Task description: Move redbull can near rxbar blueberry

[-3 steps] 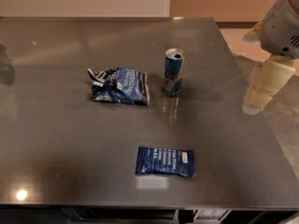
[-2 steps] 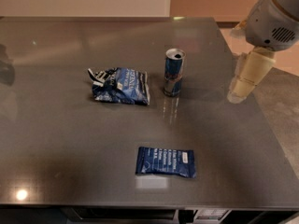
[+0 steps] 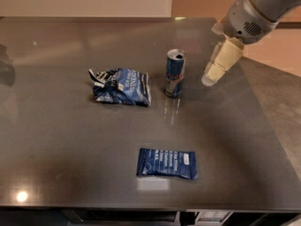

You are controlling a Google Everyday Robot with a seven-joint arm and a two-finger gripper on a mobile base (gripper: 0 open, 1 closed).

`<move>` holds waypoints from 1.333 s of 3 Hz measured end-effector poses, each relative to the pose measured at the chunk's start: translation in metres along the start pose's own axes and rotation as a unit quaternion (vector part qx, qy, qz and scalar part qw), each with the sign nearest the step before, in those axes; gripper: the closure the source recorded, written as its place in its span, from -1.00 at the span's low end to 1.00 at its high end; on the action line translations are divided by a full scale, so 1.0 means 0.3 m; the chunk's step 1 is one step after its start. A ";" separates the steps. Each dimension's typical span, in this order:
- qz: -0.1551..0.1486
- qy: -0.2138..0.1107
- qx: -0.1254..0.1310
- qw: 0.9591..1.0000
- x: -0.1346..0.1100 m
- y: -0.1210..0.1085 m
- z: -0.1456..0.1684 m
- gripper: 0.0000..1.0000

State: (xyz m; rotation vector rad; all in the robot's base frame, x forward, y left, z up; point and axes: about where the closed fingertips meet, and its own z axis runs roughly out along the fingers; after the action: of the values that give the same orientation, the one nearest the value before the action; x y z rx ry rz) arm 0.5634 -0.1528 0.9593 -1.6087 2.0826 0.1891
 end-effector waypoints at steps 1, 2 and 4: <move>0.012 -0.034 -0.011 0.999 -0.058 -0.054 0.097 -1.00; 0.019 -0.053 -0.025 0.998 -0.105 -0.088 0.179 -1.00; 0.025 -0.069 -0.052 0.996 -0.152 -0.091 0.284 -0.68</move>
Offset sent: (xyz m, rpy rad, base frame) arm 0.0704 0.0623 -0.0405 0.1753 0.0464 0.0156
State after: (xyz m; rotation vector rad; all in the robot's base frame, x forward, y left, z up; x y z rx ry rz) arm 0.6226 -0.0872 0.9116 -1.5560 2.0377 0.4205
